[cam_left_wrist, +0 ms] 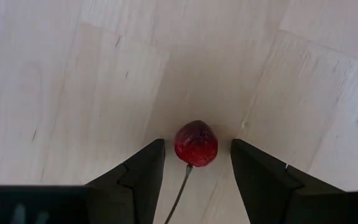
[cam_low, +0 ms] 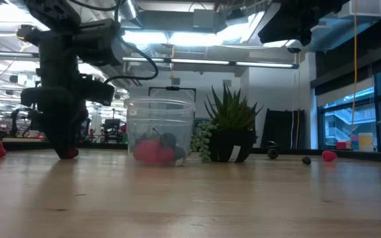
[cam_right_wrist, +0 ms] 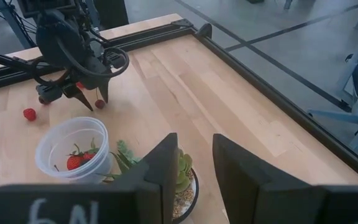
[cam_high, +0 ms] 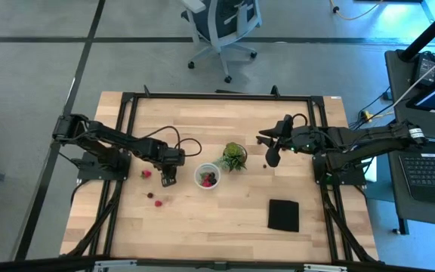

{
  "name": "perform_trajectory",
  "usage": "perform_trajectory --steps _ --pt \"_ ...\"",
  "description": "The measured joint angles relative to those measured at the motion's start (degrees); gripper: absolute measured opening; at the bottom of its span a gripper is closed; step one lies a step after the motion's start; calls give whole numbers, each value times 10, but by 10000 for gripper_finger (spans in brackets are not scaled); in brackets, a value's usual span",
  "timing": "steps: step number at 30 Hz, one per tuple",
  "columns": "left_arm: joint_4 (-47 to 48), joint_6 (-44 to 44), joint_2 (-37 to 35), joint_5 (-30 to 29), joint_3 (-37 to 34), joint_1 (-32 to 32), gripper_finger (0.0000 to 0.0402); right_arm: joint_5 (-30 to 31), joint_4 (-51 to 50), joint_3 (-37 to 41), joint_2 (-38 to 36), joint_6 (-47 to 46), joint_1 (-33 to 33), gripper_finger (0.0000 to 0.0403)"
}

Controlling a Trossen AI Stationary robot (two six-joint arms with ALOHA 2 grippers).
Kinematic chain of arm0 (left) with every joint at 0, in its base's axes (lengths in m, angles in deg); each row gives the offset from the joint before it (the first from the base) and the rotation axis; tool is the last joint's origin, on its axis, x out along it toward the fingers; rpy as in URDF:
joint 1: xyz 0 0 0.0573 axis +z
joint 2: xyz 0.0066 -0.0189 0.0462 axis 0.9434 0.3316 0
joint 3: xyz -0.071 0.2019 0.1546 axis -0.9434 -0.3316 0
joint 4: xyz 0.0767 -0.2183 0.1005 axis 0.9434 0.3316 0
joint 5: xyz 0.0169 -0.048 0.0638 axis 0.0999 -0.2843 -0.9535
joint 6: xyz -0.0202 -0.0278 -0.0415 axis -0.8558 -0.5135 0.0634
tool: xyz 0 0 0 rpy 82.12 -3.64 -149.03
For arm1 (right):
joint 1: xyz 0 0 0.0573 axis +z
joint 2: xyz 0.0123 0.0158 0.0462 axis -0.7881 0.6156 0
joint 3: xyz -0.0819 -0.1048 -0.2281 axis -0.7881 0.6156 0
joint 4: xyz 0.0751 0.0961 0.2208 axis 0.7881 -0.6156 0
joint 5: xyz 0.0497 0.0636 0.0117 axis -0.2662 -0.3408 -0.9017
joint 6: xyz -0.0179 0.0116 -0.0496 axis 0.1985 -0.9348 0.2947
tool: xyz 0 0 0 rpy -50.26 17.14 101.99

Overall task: Pick and placing Produce into tupperware
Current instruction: Put the top red cherry into the transparent container

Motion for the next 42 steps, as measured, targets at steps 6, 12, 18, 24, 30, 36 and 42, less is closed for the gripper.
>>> perform_trajectory --steps 6,12,18,24,30,36,42 --pt "-4 17 0 0 -5 0 181 0 0 0 0 0 0 103" --pt "-8 17 0 0 -6 0 179 0 -1 0 0 0 0 103" --pt "-10 17 1 -1 -7 0 144 0 -5 0 0 0 0 103" --pt "-15 17 1 -8 -7 0 95 0 -5 0 0 -1 0 103" --pt "-18 17 2 -10 -7 0 62 0 -5 0 0 -1 0 103" --pt "-4 15 2 -9 9 0 56 0 -5 0 0 -1 0 103" --pt "25 30 -26 -11 67 1 56 -1 -5 0 0 -2 0 103"
